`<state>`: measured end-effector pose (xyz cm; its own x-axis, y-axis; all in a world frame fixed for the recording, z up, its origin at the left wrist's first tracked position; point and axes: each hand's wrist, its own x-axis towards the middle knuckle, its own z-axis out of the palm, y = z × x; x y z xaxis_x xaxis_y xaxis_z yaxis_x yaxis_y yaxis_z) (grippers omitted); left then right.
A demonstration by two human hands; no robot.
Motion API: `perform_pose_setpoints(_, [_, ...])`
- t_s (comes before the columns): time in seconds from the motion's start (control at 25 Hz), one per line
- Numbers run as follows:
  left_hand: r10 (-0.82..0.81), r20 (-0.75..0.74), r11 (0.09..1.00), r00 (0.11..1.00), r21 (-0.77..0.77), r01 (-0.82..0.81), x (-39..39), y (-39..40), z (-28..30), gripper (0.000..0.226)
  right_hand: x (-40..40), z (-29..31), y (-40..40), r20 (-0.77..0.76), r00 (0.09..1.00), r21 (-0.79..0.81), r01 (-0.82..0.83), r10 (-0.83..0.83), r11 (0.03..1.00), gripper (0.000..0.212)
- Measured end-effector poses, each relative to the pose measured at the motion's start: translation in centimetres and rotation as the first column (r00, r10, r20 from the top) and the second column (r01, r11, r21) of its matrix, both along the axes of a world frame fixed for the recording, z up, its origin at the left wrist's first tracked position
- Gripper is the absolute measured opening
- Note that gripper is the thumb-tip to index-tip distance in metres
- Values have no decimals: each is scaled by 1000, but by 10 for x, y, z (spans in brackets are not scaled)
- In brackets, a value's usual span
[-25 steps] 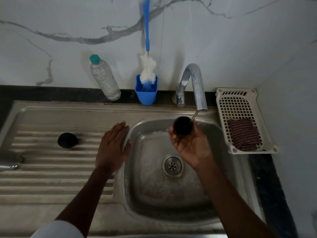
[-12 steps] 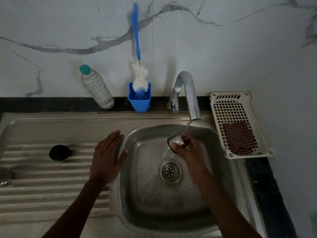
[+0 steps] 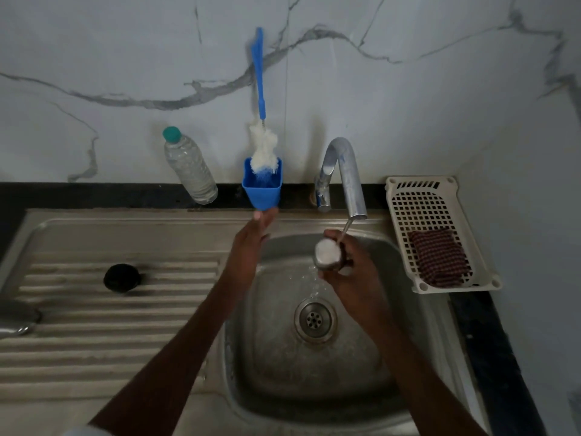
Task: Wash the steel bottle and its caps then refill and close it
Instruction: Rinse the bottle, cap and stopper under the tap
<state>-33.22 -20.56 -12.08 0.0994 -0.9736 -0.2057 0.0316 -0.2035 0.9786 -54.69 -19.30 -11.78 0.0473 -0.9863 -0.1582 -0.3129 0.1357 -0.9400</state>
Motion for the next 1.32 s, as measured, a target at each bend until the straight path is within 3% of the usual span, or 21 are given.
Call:
perform_pose_setpoints(0.08, [-55,-265,993,963,87,80,-33,-34,23,79,-8,2,6,204,979,-67,16,-2,998,69])
perform_pose_setpoints(0.16, [-95,-322,977,942,153,151,-61,-58,34,88,-16,5,10,474,877,53,70,-87,996,56])
perform_pose_setpoints(0.2, [-131,-316,969,940,160,189,-71,-64,34,92,-19,5,12,502,856,104,83,-125,991,45])
perform_pose_setpoints(0.28, [-198,-367,954,909,140,264,-82,-69,29,95,-25,3,18,350,922,121,132,-167,984,35])
perform_pose_setpoints(0.36, [-215,-377,951,901,128,281,-82,-69,33,89,-29,2,23,126,975,80,175,-184,981,48])
perform_pose_setpoints(0.48, [-184,-253,968,950,124,220,-73,-61,42,96,-26,21,34,-72,989,-102,123,-130,987,59])
perform_pose_setpoints(0.56, [-139,-21,984,990,105,141,-62,-34,34,101,-20,41,47,-89,986,-290,110,-141,951,62])
perform_pose_setpoints(0.6, [-82,139,994,987,89,70,-56,-11,25,89,-14,46,54,-53,983,-339,148,-176,929,63])
perform_pose_setpoints(0.68, [94,342,995,935,10,-104,-40,40,-1,54,-3,30,67,-91,970,-276,192,-224,942,61])
perform_pose_setpoints(0.76, [221,360,974,906,-38,-222,-26,87,-12,38,8,0,77,-251,957,-36,143,-148,989,58])
perform_pose_setpoints(0.84, [233,442,970,867,-46,-237,-7,128,-26,41,10,-27,89,-318,945,84,112,-80,990,56])
perform_pose_setpoints(1.0, [265,650,964,712,-186,-190,42,185,-49,42,16,-23,96,-216,965,-162,112,-146,980,60])
perform_pose_setpoints(1.04, [281,669,959,688,-210,-188,52,192,-49,39,20,-23,95,-229,962,-149,116,-148,982,61])
perform_pose_setpoints(1.16, [250,766,968,593,-183,-172,92,215,-55,47,47,-30,100,-322,943,135,131,-82,982,56])
perform_pose_setpoints(1.2, [240,796,971,556,-181,-159,105,225,-57,51,58,-32,107,-319,946,162,113,-56,980,52])
perform_pose_setpoints(1.32, [271,807,959,525,-177,-223,150,258,-64,52,109,-18,131,-216,976,44,-13,22,999,50])
